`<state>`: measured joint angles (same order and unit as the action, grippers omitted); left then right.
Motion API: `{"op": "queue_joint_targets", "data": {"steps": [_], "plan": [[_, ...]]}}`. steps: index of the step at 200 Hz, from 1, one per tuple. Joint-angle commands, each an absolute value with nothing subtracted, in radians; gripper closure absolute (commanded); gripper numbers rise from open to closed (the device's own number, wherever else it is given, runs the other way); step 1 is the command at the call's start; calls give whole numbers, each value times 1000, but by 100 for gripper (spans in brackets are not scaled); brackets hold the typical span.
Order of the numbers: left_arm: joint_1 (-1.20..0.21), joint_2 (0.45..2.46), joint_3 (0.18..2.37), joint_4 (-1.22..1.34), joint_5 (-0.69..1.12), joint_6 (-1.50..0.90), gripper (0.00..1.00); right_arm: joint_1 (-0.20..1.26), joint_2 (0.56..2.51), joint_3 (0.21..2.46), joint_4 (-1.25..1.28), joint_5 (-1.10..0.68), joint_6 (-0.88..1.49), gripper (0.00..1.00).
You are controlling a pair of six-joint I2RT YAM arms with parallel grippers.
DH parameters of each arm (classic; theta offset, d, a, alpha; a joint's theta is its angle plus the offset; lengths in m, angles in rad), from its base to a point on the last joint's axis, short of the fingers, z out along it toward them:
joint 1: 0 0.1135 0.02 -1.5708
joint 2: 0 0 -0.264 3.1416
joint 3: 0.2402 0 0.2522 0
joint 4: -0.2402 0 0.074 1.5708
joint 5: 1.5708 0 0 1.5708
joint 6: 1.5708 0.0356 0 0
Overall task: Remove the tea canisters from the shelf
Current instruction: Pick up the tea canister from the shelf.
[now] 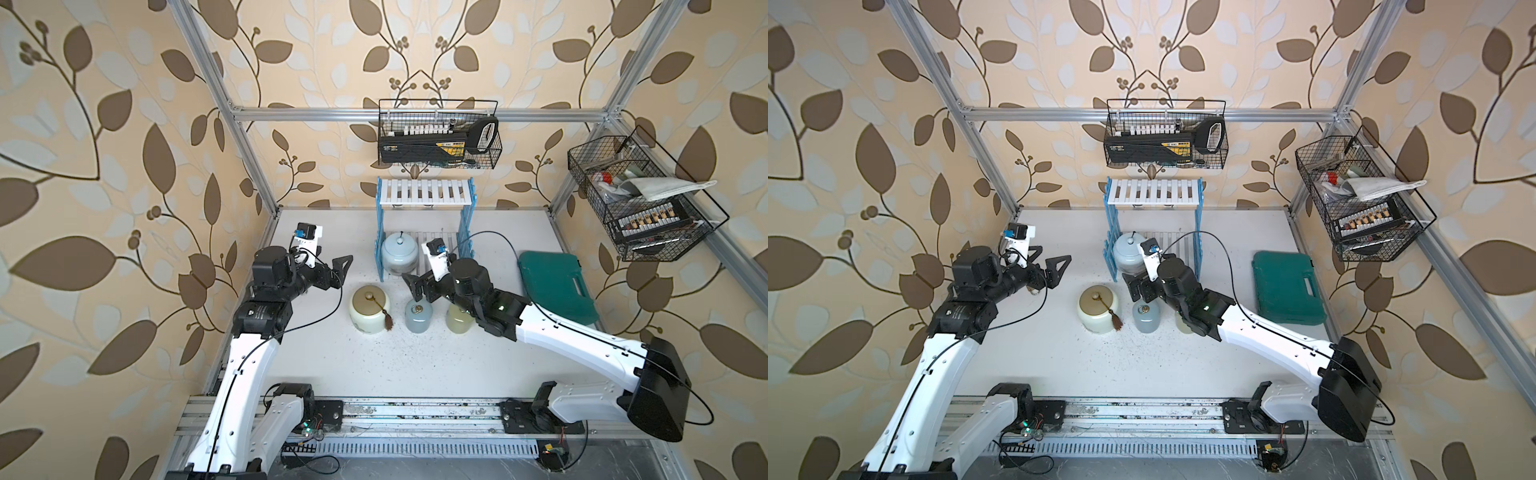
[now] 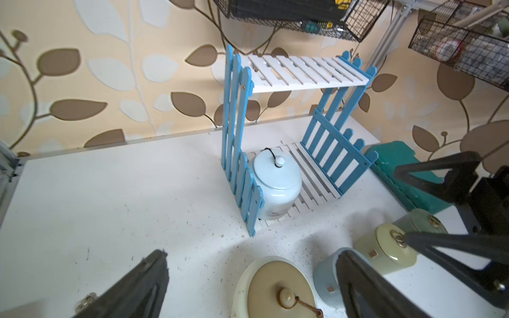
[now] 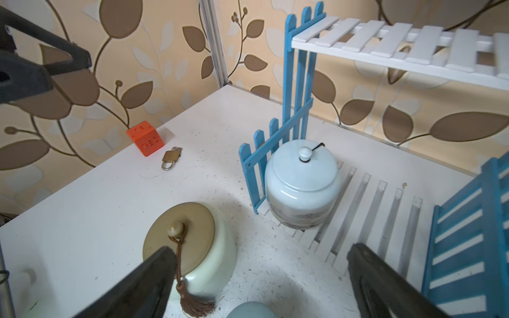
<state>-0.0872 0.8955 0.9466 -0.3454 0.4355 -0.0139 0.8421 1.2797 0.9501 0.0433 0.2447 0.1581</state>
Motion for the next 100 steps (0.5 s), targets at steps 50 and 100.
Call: {"op": "queue_joint_targets", "data": {"steps": [50, 100], "plan": [[-205, 1100, 1168, -409, 466, 68, 1, 732, 982, 833, -128, 309, 93, 1], [-276, 1269, 1300, -445, 438, 74, 1, 598, 758, 773, -249, 330, 43, 1]]}}
